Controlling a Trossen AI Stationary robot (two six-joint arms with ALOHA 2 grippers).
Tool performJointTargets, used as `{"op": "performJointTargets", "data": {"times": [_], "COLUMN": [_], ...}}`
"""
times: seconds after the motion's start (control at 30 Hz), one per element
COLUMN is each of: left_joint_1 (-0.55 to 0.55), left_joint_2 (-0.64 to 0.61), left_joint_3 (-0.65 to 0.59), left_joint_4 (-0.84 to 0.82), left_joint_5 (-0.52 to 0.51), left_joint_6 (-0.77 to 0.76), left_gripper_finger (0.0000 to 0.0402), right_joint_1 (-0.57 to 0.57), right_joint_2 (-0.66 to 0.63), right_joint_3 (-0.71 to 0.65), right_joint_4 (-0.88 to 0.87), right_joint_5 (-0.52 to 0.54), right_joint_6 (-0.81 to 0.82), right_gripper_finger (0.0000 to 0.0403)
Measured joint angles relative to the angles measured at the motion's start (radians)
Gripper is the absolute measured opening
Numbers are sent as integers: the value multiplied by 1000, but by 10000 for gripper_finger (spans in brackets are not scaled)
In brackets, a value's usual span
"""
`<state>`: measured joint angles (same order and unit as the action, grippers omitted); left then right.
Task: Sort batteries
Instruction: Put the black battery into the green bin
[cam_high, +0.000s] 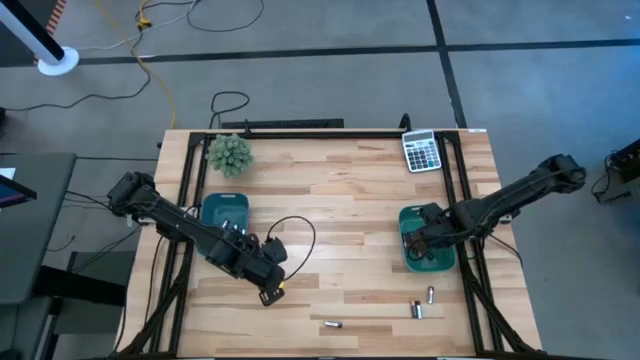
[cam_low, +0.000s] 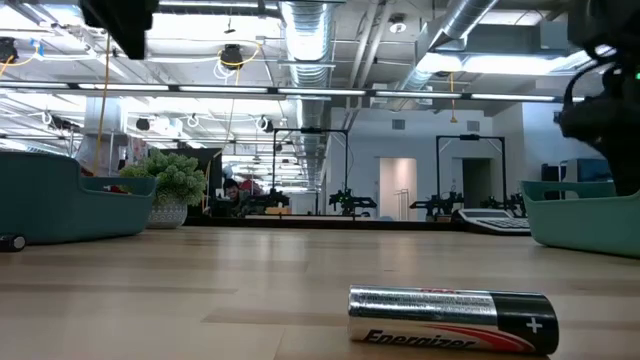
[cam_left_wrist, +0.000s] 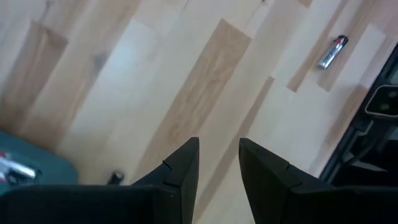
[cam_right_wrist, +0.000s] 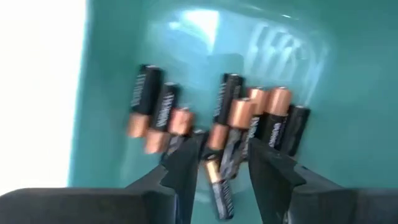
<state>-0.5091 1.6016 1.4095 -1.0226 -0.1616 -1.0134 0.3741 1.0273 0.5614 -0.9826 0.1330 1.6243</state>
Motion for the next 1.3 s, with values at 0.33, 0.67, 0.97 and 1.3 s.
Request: {"op": "performJointTargets", "data": {"times": [0.33,0.67,0.97,1.3], "left_joint_1": [-149,-264,-282,-282], "left_joint_2": [0,3,4,3], "left_joint_3": [5,-6,-170,-370], "left_joint_4": [-105,-148,-144,36], "left_joint_5": [-86,-180,-184,-143], "left_joint_6": [-222,112,169,201], "left_gripper_finger": [107,107,107,107], "right_joint_1": [124,315,394,408], "right_joint_2": [-149,-157,-76,-29], "right_joint_3": [185,252,252,252], "right_joint_4": [-125,-53,69,103], "right_joint_5": [253,420,502,507], "right_joint_6": [-3,-1,31,87], "right_gripper_finger": [159,135,129,129]}}
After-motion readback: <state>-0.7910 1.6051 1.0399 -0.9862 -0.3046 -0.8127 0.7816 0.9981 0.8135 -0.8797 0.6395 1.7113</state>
